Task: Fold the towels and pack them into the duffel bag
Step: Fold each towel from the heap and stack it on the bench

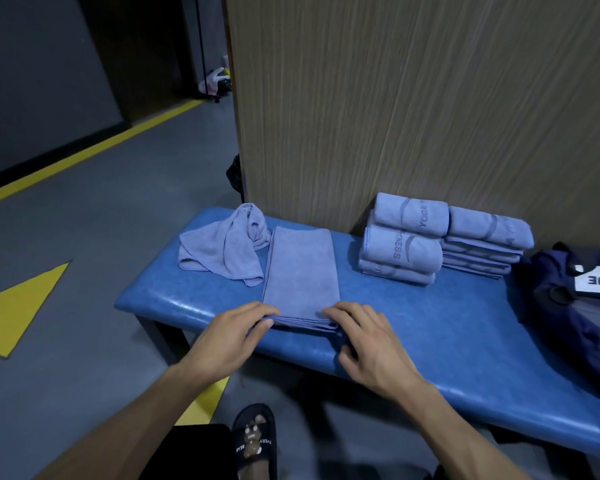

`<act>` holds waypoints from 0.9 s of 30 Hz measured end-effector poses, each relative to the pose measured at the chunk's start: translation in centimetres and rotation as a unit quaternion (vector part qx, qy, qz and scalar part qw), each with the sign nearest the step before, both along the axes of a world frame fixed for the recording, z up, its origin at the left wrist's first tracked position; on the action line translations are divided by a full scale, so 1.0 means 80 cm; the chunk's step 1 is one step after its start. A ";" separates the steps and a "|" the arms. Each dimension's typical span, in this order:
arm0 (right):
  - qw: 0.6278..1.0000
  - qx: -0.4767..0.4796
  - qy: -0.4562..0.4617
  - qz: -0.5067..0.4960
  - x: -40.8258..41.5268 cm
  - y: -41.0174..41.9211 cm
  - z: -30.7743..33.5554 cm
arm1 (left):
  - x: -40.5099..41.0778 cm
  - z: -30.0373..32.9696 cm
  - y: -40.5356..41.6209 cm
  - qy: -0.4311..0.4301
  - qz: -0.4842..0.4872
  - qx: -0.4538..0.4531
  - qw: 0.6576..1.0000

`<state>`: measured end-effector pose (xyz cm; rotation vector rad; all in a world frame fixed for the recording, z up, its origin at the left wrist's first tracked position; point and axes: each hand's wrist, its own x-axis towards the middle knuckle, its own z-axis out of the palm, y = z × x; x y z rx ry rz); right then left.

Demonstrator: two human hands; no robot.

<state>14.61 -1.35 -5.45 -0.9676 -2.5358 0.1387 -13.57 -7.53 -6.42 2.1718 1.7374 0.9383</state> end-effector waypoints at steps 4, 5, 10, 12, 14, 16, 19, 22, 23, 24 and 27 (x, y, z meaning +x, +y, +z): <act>0.995 0.098 0.009 0.004 -0.013 0.006 -0.003 | -0.004 0.004 0.006 -0.019 -0.012 -0.010 1.000; 0.993 0.116 0.022 0.008 -0.015 0.008 -0.005 | -0.005 0.003 0.006 -0.016 -0.017 -0.012 1.000; 0.990 0.132 0.017 0.035 -0.010 0.011 -0.004 | -0.008 -0.001 -0.001 0.010 -0.028 -0.011 0.999; 0.990 0.137 -0.007 0.039 -0.006 0.010 -0.001 | -0.008 0.001 -0.002 0.004 -0.028 -0.017 0.999; 0.989 0.142 -0.017 0.033 -0.002 0.009 0.000 | -0.006 0.003 -0.002 0.004 -0.034 -0.015 0.999; 0.990 0.140 -0.020 0.026 0.002 0.009 -0.001 | -0.003 0.005 -0.003 0.000 -0.039 -0.015 0.999; 0.991 0.132 -0.015 0.031 0.005 0.011 -0.006 | -0.006 0.005 -0.005 0.001 -0.037 -0.023 0.999; 0.988 0.145 -0.011 0.053 0.004 0.012 -0.011 | -0.010 0.001 -0.007 0.012 -0.045 -0.027 0.999; 0.986 0.154 -0.012 0.060 0.003 0.011 -0.012 | -0.010 0.000 -0.007 0.013 -0.046 -0.025 0.999; 0.985 0.161 -0.014 0.066 0.002 0.010 -0.012 | -0.009 -0.001 -0.008 0.013 -0.045 -0.021 0.999; 0.984 0.163 -0.020 0.065 0.000 0.005 -0.013 | -0.007 0.000 -0.008 0.015 -0.041 -0.008 0.999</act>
